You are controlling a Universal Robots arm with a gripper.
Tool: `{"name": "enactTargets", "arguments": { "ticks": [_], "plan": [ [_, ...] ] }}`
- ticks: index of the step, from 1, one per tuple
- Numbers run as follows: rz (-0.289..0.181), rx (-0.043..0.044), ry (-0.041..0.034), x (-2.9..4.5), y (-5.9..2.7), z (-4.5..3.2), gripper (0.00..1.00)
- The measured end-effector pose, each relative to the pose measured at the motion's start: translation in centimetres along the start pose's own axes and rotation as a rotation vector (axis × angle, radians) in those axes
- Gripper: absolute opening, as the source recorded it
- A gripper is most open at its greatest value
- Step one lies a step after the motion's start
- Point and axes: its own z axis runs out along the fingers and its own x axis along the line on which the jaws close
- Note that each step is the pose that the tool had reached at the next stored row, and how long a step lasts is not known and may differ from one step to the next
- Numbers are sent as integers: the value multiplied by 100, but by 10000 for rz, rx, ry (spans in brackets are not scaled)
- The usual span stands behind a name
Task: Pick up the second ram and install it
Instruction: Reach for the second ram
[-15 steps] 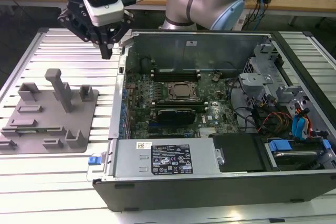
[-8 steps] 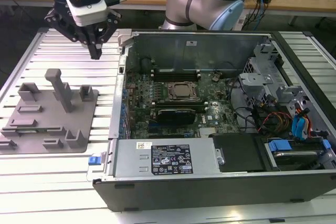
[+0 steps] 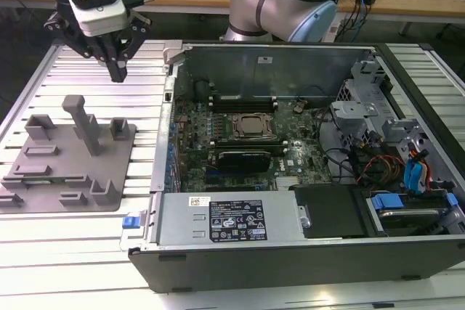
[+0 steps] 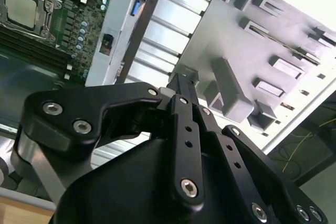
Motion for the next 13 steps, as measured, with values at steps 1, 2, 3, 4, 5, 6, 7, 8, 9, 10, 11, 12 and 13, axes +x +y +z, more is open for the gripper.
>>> {"name": "enactTargets", "arguments": {
  "ticks": [1,2,3,4,5,6,7,8,9,10,11,12,13],
  "plan": [
    [1,-1,-1,48,-4,0,8],
    [0,-1,-1,105,-8,-1,8],
    [0,-1,-1,157,-12,-2,8],
    [0,0,-1,205,-15,-3,8],
    [1,0,-1,245,-18,-4,8],
    [1,0,-1,282,-21,-4,8],
    [1,-1,-1,307,-23,-4,8],
    [1,0,-1,324,-24,-4,8],
    [0,-1,-2,353,-27,-4,8],
    [0,-1,-2,375,-28,-3,8],
    [0,0,-1,396,-30,-2,8],
    [-1,-1,-1,428,-32,1,8],
    [1,-1,-1,454,-34,4,8]
  ]
}}
